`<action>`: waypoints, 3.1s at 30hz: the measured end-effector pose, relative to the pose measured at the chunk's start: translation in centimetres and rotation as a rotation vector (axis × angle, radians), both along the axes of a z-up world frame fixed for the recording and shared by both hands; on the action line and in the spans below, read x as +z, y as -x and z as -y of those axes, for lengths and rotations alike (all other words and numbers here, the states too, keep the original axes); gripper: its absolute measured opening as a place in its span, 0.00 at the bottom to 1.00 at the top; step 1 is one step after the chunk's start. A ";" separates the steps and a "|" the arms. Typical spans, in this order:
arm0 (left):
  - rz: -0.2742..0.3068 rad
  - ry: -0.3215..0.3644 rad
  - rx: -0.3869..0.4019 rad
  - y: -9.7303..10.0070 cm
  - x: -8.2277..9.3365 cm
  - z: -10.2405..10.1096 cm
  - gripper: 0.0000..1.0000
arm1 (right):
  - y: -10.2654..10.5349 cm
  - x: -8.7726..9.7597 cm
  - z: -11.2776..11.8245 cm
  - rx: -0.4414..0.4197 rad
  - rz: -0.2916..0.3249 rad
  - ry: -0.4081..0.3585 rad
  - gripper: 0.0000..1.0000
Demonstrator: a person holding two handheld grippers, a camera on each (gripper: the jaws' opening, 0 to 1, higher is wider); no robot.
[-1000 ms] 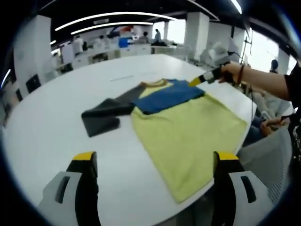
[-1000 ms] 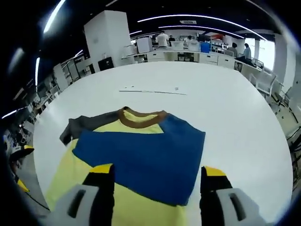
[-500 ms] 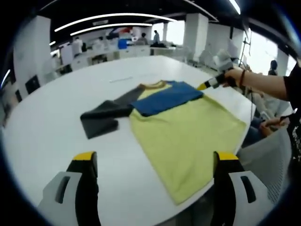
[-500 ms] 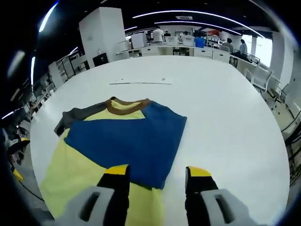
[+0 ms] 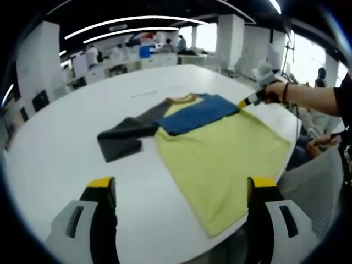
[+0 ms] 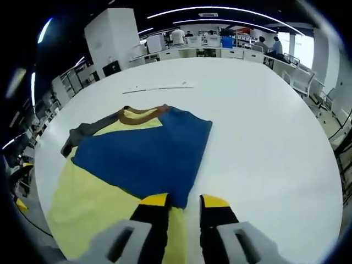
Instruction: Fold the garment on the visible template until the final outline fits inside the template.
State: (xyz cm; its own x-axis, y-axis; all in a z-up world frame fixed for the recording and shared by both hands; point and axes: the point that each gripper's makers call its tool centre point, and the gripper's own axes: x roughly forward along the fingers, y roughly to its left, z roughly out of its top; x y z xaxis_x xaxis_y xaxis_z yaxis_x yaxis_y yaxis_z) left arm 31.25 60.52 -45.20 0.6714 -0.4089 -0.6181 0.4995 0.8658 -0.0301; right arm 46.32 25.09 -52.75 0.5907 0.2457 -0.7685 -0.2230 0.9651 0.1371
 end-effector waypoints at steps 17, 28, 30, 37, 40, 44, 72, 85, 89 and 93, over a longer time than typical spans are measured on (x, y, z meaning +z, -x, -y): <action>-0.017 -0.001 -0.004 0.2 -0.3 0.1 0.95 | -0.1 -0.8 0.7 0.024 -0.035 0.035 0.00; -0.026 0.004 0.023 0.2 -0.6 -0.6 0.94 | -0.2 -0.9 1.3 0.054 -0.051 0.060 0.00; -0.027 0.004 0.025 0.2 -0.6 -0.6 0.93 | -0.3 -0.9 1.6 0.061 -0.054 0.070 0.00; -0.032 0.004 0.038 0.1 -0.8 -0.9 0.92 | -0.3 -1.0 2.7 0.078 -0.063 0.098 0.00; -0.036 0.008 0.043 0.1 -0.9 -0.9 0.92 | -0.3 -1.1 2.9 0.080 -0.065 0.102 0.00; -0.040 0.007 0.044 0.0 -0.9 -0.8 0.91 | -0.3 -1.1 3.1 0.082 -0.067 0.101 0.00; -0.052 0.003 0.068 -0.9 -1.1 -1.6 0.88 | -0.6 -1.2 4.5 0.074 -0.113 0.109 0.00; -0.044 0.005 0.116 -2.3 -1.2 -2.3 0.85 | -0.7 1.4 2.9 -0.069 -0.019 -0.039 0.41; -0.021 0.029 0.140 -3.2 -0.8 -2.4 0.81 | -0.6 2.4 2.0 -0.041 0.008 -0.047 0.57; -0.003 0.029 0.152 -4.4 -0.6 -2.6 0.77 | -0.1 3.3 1.4 -0.011 0.029 -0.043 0.69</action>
State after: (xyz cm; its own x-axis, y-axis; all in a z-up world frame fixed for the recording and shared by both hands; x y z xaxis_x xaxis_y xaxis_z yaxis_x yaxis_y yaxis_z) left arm 35.65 63.14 -45.81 0.7247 -0.3208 -0.6099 0.3630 0.9300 -0.0579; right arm 46.43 23.65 -49.45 0.6151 0.2714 -0.7403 -0.2171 0.9609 0.1718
